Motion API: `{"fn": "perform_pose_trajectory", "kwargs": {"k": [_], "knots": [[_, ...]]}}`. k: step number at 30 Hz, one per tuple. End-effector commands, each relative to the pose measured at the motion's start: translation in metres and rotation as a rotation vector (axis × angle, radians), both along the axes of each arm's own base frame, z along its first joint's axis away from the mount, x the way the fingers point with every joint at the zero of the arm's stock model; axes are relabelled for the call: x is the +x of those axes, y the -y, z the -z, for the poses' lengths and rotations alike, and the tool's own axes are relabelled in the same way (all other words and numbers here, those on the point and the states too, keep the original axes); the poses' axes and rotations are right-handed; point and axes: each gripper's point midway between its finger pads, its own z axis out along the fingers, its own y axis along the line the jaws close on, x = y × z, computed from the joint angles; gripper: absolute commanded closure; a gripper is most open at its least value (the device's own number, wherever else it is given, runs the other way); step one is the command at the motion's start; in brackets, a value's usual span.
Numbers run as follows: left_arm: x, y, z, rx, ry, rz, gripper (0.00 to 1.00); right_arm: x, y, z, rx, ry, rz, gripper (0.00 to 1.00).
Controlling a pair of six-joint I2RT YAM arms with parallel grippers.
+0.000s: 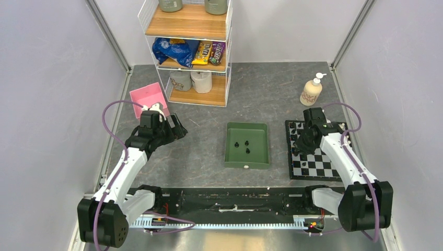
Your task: Set up the chess pieces on the board
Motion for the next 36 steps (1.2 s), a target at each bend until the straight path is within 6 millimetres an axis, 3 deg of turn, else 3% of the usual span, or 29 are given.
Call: {"fn": "perform_pose_trajectory", "kwargs": {"k": [1,18,30,36], "knots": [[0.007,0.006,-0.01,-0.024,0.033,0.019,0.04,0.016,0.007,0.002,0.0,0.037,0.001,0.87],[0.008,0.007,-0.009,-0.026,0.024,0.018,0.04,0.026,0.012,0.021,0.026,0.022,0.009,0.85],[0.008,0.007,-0.009,-0.028,0.023,0.019,0.04,0.027,0.013,0.024,0.022,0.021,0.005,0.84],[0.008,0.007,-0.009,-0.029,0.026,0.018,0.04,0.023,0.012,0.021,0.024,0.027,-0.002,0.76]]}}
